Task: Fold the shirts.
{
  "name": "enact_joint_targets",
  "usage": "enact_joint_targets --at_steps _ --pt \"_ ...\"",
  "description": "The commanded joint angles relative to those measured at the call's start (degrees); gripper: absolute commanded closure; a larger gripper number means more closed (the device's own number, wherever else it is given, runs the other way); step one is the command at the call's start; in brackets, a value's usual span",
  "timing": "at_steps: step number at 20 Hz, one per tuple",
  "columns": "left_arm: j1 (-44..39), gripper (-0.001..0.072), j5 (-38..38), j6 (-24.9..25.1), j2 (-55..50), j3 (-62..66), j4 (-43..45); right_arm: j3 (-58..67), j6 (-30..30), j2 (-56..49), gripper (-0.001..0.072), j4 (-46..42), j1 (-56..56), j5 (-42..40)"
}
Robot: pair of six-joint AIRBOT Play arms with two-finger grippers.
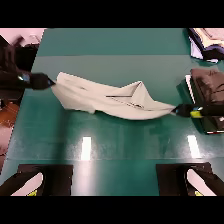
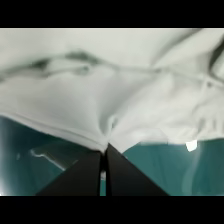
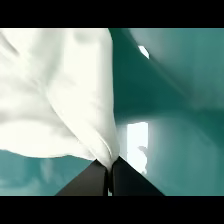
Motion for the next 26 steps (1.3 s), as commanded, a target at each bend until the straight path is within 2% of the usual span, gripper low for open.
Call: enact_joint_targets --at_steps 1,3,6,8,10,15,18,21,26 --pt "0.0 0.0683 -4.3 -0.4 0.1 17.1 -1.2 9.4 2.1 5.2 0.07 17.7 -6.3 2.1" --pt "0.0 0.0683 -5.4 -0.4 0.1 27.8 -1.2 16.7 2.3 6.4 0.07 23.8 -9.3 0.0" --pt "0.0 0.0683 -5.2 -0.5 0.1 42.4 -1.1 27.9 2.7 7.8 0.07 24.6 -12.4 -2.6" --pt "0.0 0.0683 -4.3 -2.4 0.6 48.4 -1.2 34.4 2.7 8.4 0.07 24.5 -13.7 -2.8" --pt "0.0 0.0683 -1.4 -3.1 3.3 48.8 -1.1 39.5 2.7 9.6 0.07 24.0 -14.6 -2.8" --pt "0.0 0.0683 6.1 -3.1 10.5 48.8 -1.2 50.8 4.8 13.2 0.07 12.0 -17.1 -2.8" --pt "0.0 0.0683 11.1 -3.3 15.0 48.8 -2.4 57.5 9.0 14.8 0.07 3.1 -18.7 -2.0" --pt "0.0 0.0684 11.5 -3.3 16.6 48.8 -2.4 64.3 14.1 12.7 0.0701 -3.9 -20.5 5.4" --pt "0.0 0.0684 5.9 -5.1 11.3 38.2 1.2 72.9 19.5 -2.6 0.0702 -4.3 -18.4 22.9"
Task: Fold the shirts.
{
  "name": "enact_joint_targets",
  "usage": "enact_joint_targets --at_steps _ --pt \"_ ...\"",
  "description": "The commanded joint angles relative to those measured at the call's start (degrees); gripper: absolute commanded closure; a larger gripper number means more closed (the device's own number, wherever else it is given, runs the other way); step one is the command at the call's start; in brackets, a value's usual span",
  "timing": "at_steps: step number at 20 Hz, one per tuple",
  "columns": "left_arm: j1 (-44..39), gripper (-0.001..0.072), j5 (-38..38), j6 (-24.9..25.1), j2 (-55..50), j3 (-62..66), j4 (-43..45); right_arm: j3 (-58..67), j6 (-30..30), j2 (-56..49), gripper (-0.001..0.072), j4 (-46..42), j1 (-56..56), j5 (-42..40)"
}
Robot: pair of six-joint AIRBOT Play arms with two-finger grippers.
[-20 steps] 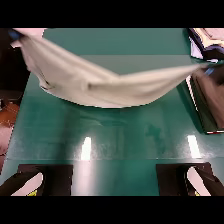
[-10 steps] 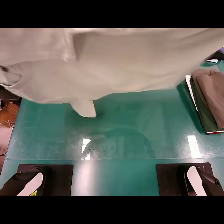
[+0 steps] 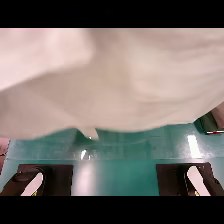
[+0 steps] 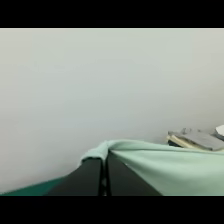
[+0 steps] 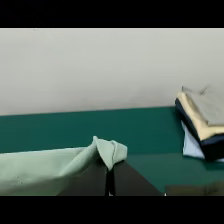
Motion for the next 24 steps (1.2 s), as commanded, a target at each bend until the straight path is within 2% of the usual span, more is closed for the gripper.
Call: enact_joint_targets --at_steps 1,3,5,8,10,13,16,19,21,24 --pt "0.0 0.0684 -4.8 -1.7 -5.2 -7.5 1.9 4.0 4.5 -11.1 0.0702 -2.5 3.2 12.7" --pt "0.0 0.0683 -11.6 -2.3 -12.6 -9.7 1.3 0.2 5.7 -17.5 0.0702 -5.7 8.5 15.3" --pt "0.0 0.0683 -18.2 -2.2 -21.0 -9.8 1.3 -4.7 6.9 -24.8 0.0702 -14.7 15.8 19.2" --pt "0.0 0.0683 -21.0 -2.3 -33.9 -9.8 1.3 -10.3 7.5 -35.1 0.0702 -23.4 24.0 21.2" --pt "0.0 0.0683 -18.1 -2.7 -41.4 -9.8 1.1 -11.8 7.7 -41.6 0.0702 -25.0 27.3 17.0" --pt "0.0 0.0683 -9.4 -2.0 -49.1 -9.8 1.0 -10.7 8.2 -49.6 0.0702 -24.9 30.0 7.1" --pt "0.0 0.0683 1.5 1.0 -52.0 -9.8 1.0 -8.8 9.7 -53.7 0.0702 -24.8 31.4 -4.9" --pt "0.0 0.0683 9.2 4.4 -52.7 -9.8 1.2 -8.2 10.1 -54.0 0.0702 -24.9 32.8 -15.4" --pt "0.0 0.0683 9.8 6.1 -53.6 -9.8 1.5 -8.2 10.0 -53.9 0.0702 -24.9 33.4 -19.1" --pt "0.0 0.0683 4.4 9.6 -55.8 -9.8 2.0 -8.2 9.6 -53.9 0.0702 -25.0 34.4 -18.3"
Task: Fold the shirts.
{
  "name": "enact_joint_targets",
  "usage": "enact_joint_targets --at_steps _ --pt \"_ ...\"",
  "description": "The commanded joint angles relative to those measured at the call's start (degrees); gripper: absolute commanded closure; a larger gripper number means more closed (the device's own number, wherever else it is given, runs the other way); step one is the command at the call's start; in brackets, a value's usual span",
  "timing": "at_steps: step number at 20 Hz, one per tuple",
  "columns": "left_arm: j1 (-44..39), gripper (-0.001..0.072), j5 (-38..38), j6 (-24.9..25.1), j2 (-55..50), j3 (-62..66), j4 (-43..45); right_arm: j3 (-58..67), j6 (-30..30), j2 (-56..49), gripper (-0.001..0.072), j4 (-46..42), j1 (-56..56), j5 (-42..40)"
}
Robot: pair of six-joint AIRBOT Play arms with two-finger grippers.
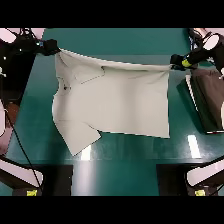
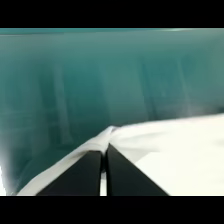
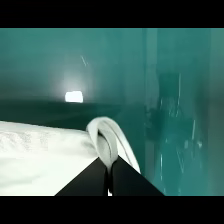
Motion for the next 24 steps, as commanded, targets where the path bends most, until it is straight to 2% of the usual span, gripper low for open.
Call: enact_joint_targets --at_steps 1,5,8,14,17,19,20,21,22,23,24 --pt "0.0 0.0683 -3.8 4.2 -2.2 0.0 1.9 0.1 -0.3 -0.4 0.0702 -0.2 1.7 -1.7" --pt "0.0 0.0683 -14.7 4.1 -2.4 -0.1 9.9 0.0 -0.4 -0.4 0.0702 -9.0 4.7 9.2" --pt "0.0 0.0683 -19.0 4.1 -2.7 -0.3 12.7 0.0 -0.5 -0.4 0.0702 -11.9 7.1 14.2" --pt "0.0 0.0683 -19.3 3.6 -2.7 -6.1 13.6 -3.1 -0.4 -0.4 0.0701 -11.0 7.9 17.8" --pt "0.0 0.0682 -17.7 3.5 -2.7 -9.0 13.9 -7.4 -0.5 -0.4 0.0698 -5.3 7.9 15.9" --pt "0.0 0.0673 -17.7 0.9 -2.7 -9.0 14.4 -9.3 -0.4 -0.4 0.0698 -3.7 7.9 15.3" --pt "0.0 0.0391 -17.9 -0.2 -2.7 -9.0 15.0 -9.8 -0.4 -0.4 0.0698 -3.5 7.9 15.6" --pt "0.0 0.0047 -18.1 -1.3 -2.7 -9.0 15.3 -10.0 -0.4 -0.4 0.0677 -3.5 7.9 16.2" --pt "0.0 -0.001 -18.3 -2.3 -2.7 -9.0 15.5 -10.0 -0.4 -0.4 0.0476 -3.4 7.5 17.3" --pt "0.0 -0.0009 -18.7 -3.1 -2.6 -9.0 15.7 -9.7 -0.4 -0.4 0.0332 -3.4 7.0 18.6" --pt "0.1 -0.0009 -19.9 -4.9 -2.4 -9.0 17.2 -9.2 -0.5 -0.4 0.0327 -3.4 6.5 20.7"
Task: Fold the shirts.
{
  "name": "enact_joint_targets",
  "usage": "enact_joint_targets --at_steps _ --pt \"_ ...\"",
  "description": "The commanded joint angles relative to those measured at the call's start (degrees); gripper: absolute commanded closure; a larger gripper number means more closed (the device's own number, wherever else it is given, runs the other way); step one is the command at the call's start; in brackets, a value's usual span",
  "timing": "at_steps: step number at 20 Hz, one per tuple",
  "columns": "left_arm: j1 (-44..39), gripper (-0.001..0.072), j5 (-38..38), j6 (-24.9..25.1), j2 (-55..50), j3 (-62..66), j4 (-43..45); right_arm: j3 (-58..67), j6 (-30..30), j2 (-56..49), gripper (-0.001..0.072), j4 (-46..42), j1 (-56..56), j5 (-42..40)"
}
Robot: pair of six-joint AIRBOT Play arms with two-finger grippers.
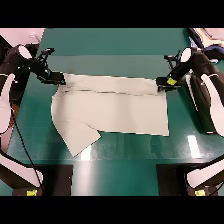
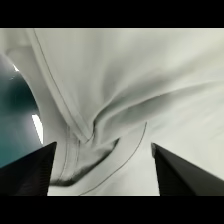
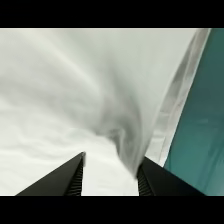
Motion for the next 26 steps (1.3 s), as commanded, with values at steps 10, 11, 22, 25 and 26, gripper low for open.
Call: enact_joint_targets --at_steps 10,11,22,25,26 --pt "9.9 0.0175 -6.7 -8.3 19.3 -25.4 3.0 -22.5 -6.4 22.2 0.0329 11.0 -11.9 0.3" --pt "9.9 0.0175 -4.6 -8.3 23.1 -31.3 2.6 -25.1 -6.4 24.5 0.033 11.5 -12.0 -1.4" --pt "9.9 0.0176 2.9 -7.3 40.6 -64.5 -9.4 -34.0 -6.5 32.7 0.033 12.4 -10.7 -7.6" --pt "9.9 0.0177 6.1 -7.1 40.5 -64.5 -13.6 -34.0 -6.5 32.7 0.033 12.4 -10.7 -7.7" --pt "9.9 0.0177 6.5 -6.5 40.5 -64.5 -14.5 -34.0 -6.5 32.7 0.033 12.4 -10.7 -7.7"
